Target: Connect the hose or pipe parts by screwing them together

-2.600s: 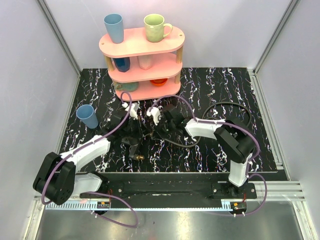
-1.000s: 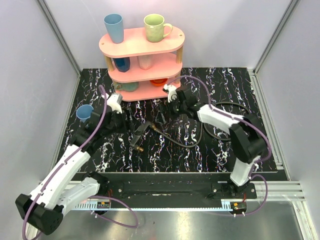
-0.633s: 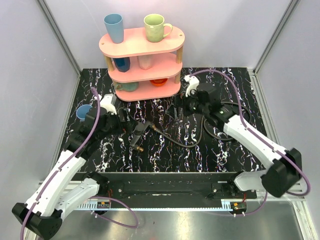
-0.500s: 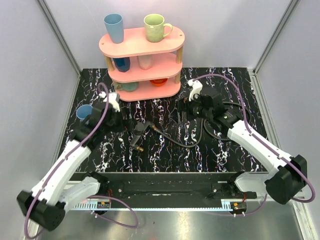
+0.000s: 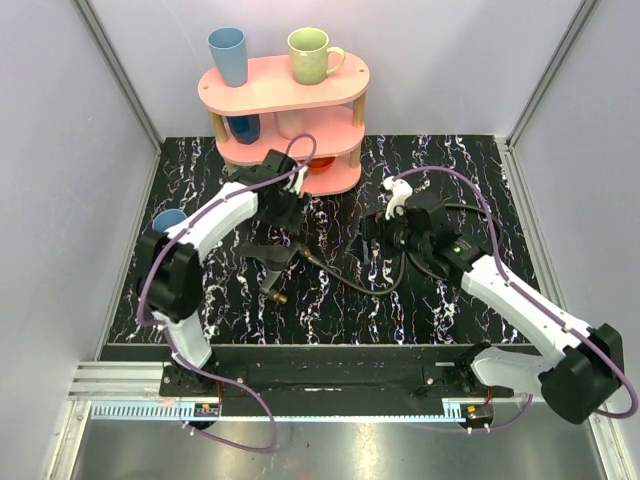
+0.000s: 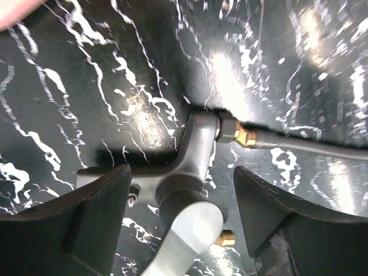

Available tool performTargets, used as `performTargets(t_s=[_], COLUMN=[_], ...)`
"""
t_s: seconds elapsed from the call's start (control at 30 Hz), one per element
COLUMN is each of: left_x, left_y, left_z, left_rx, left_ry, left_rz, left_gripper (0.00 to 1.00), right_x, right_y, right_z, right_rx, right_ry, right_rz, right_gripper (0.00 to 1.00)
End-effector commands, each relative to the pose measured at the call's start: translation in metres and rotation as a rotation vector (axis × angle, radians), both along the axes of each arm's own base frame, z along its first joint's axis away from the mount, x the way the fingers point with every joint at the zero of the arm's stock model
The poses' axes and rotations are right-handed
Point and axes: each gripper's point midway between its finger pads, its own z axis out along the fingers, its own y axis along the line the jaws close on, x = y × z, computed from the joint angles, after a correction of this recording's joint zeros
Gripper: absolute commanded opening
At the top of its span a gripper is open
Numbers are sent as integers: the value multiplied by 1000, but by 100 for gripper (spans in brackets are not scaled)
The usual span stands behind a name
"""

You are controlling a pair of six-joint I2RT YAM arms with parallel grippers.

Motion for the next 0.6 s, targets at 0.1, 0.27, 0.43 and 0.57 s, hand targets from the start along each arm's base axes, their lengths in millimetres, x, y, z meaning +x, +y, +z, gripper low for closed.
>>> performTargets(t_s=[0.1,0.27,0.43,0.57], left_x=[-9,-13,-23,-28], left_y=[-13,-15,-5,-2], left_z=[-49,-76,-105,-121], left_rx=[92,109,150,167], left_ry=[118,141,185,209], left_rz=[-152,-151,-142,-144], left_gripper=[73,69,66,61], right_x=[1,5,8,9], right_y=[-10,-15,-16,-14], right_z=[29,30,31,31], right_rx=[73,72,70,81], right_ry=[-106,-108,-118,-113], right_rz=[-67,-113,-117,-127], right_gripper=[100,100,100,100])
